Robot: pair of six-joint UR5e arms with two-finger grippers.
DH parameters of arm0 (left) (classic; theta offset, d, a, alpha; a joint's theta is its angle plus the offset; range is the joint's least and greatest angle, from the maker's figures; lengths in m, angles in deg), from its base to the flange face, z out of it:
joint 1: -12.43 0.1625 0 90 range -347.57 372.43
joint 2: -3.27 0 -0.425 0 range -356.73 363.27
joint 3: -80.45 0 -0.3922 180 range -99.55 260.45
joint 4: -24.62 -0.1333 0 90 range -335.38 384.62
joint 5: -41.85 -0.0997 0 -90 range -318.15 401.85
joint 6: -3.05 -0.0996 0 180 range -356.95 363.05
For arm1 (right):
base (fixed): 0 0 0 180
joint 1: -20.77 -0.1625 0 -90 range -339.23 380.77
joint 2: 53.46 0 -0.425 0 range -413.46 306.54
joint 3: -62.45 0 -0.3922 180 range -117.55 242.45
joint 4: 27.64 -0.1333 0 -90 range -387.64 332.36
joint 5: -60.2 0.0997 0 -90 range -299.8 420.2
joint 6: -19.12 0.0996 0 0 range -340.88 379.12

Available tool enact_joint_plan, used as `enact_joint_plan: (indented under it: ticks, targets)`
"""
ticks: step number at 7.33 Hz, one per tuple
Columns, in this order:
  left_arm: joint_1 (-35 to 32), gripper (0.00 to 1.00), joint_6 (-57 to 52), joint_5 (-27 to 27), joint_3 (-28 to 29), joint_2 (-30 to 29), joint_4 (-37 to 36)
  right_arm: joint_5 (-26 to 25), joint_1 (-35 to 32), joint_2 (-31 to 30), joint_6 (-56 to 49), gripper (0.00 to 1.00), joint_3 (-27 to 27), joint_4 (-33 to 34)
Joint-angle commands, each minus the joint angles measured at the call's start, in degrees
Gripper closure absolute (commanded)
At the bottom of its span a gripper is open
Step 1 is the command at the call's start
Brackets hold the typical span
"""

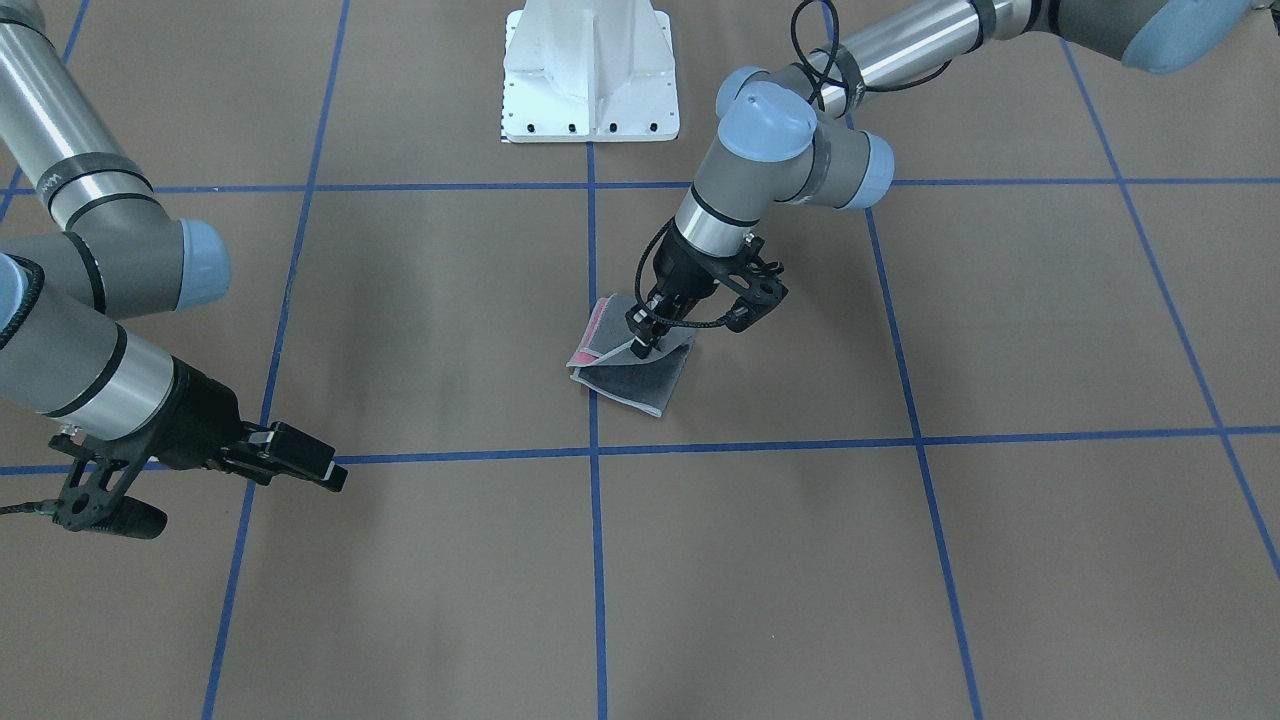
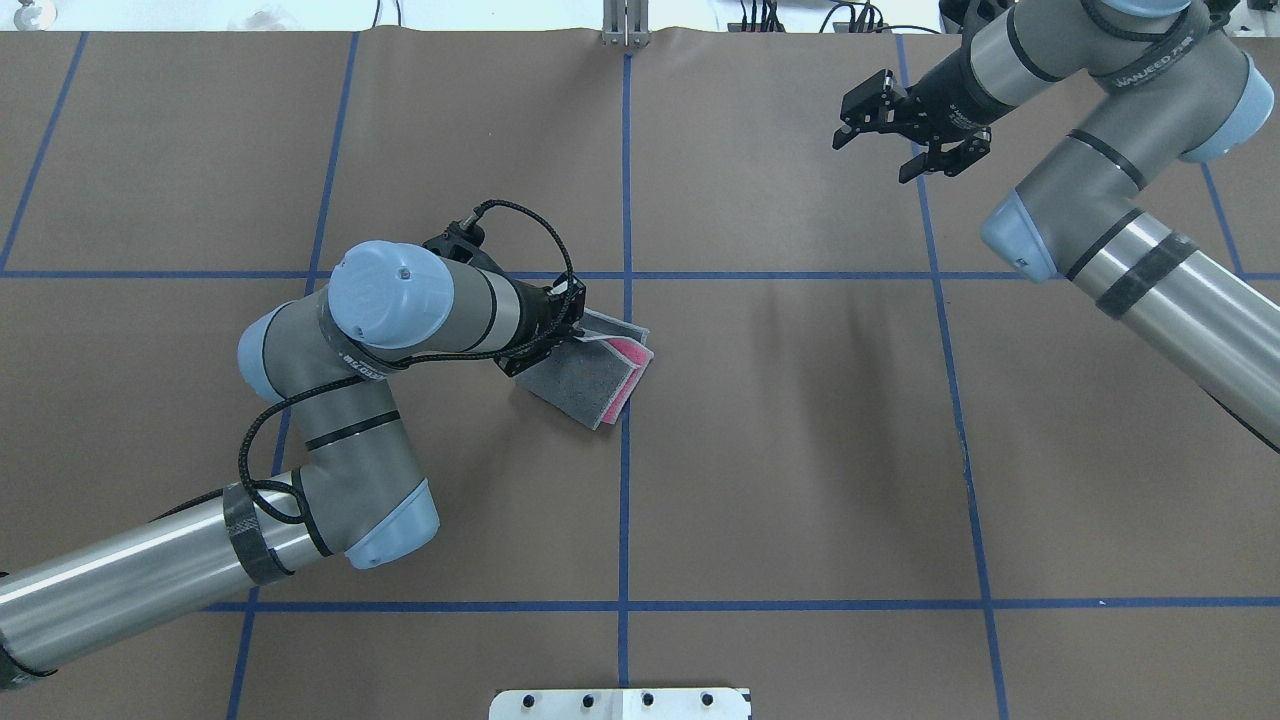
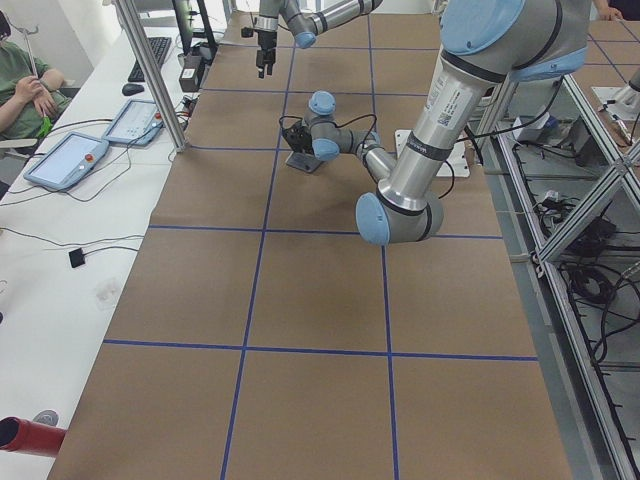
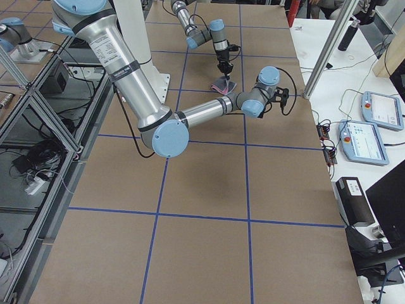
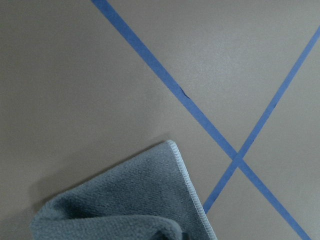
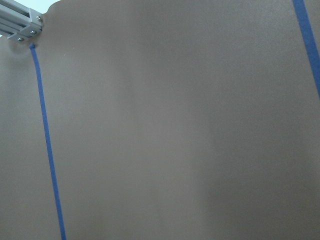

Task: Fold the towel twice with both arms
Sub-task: 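Lift the held end with the left gripper and fold it onto the far end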

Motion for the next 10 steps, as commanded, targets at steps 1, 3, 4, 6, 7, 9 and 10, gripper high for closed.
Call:
enact_joint_plan:
  ticks: [1, 3, 4, 6, 7, 9, 10]
  targets:
    - [-1.0, 1.0, 0.2, 0.7, 0.3, 0.2, 0.5, 0.0, 0.3, -0.1, 0.1, 0.0, 0.0, -0.1]
    - [-2.0, 1.0, 0.2, 0.7, 2.2, 0.1, 0.5, -0.1, 0.5, -0.1, 0.1, 0.0, 0.1, -0.1]
    - [-2.0, 1.0, 0.3, 0.7, 3.0, 0.0, 0.5, -0.1, 0.5, -0.1, 0.1, 0.0, 0.1, 0.0]
    - [-2.3, 1.0, 0.5, 0.6, 4.6, -0.4, 0.6, -0.1, 0.5, -0.2, 0.1, 0.0, 0.1, -0.1]
    - [-2.3, 1.0, 0.5, 0.5, 6.0, -0.6, 1.6, -0.1, 0.6, -0.2, 0.1, 0.0, 0.1, -0.1]
    - [-2.6, 1.0, 0.5, 0.4, 8.3, -0.7, 4.4, -0.1, 0.6, -0.3, 0.1, 0.0, 0.1, -0.1]
    - [-2.8, 0.76, 0.5, 0.4, 8.3, -0.7, 5.2, -0.3, 0.6, -0.3, 0.1, 0.0, 0.1, 0.0]
